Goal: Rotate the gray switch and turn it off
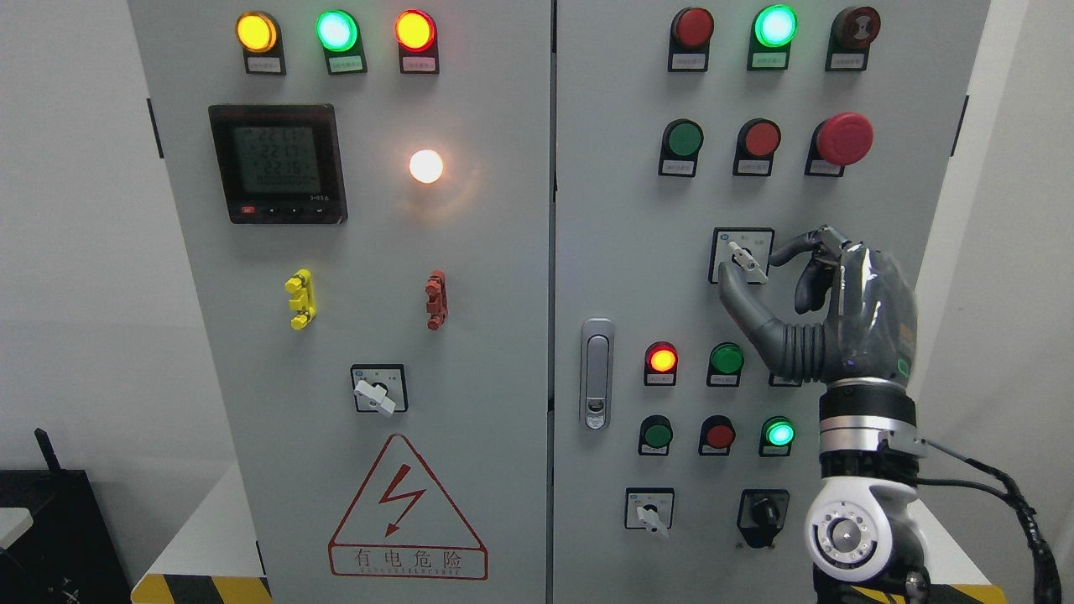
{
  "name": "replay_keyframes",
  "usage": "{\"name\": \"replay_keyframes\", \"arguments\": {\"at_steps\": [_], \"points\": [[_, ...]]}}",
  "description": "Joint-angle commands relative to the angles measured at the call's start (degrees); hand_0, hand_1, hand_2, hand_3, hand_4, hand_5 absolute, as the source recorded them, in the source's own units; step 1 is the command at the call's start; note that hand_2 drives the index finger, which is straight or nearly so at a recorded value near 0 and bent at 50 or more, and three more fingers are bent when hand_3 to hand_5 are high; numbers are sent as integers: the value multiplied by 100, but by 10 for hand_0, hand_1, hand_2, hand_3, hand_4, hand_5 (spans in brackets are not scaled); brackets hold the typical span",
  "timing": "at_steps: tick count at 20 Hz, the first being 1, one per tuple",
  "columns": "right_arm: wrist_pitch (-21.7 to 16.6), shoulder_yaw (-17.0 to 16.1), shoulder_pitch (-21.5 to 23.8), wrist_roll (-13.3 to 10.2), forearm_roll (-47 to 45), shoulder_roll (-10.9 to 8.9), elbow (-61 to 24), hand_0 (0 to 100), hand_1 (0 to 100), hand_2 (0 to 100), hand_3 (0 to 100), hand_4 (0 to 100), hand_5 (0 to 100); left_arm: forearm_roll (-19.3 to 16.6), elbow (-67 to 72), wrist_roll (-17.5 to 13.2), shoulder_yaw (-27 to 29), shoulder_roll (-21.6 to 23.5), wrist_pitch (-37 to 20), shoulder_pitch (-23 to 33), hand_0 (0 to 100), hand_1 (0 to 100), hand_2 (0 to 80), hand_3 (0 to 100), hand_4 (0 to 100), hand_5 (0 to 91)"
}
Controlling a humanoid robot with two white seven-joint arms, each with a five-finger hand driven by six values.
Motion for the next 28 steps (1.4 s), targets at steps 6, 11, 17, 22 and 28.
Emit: {"name": "replay_keyframes", "arguments": {"at_steps": [6, 11, 17, 22, 28], "points": [[49, 30, -62, 9, 89, -5, 97, 134, 478, 583, 984, 971, 1000, 0, 79, 20, -9, 0, -2, 0, 120, 389, 0, 0, 0, 0], [58, 170, -71, 0, 107, 3, 97, 142, 478, 595, 982, 970, 1000, 0, 79, 20, -9, 0, -2, 0, 120, 389, 0, 0, 0, 0], [58, 162, -71, 0, 186, 3, 132, 150, 483, 605, 982, 972, 1000, 0, 79, 11, -9, 0, -2, 0, 120, 389, 0, 0, 0, 0], [58, 162, -62, 0, 256, 3, 167, 166, 495, 619, 983, 972, 1000, 0, 79, 11, -9, 0, -2, 0, 120, 389, 0, 0, 0, 0], [84, 153, -71, 9, 256, 3, 211, 189, 508, 628, 984, 972, 1000, 0, 79, 11, -9, 0, -2, 0, 120, 389, 0, 0, 0, 0]]}}
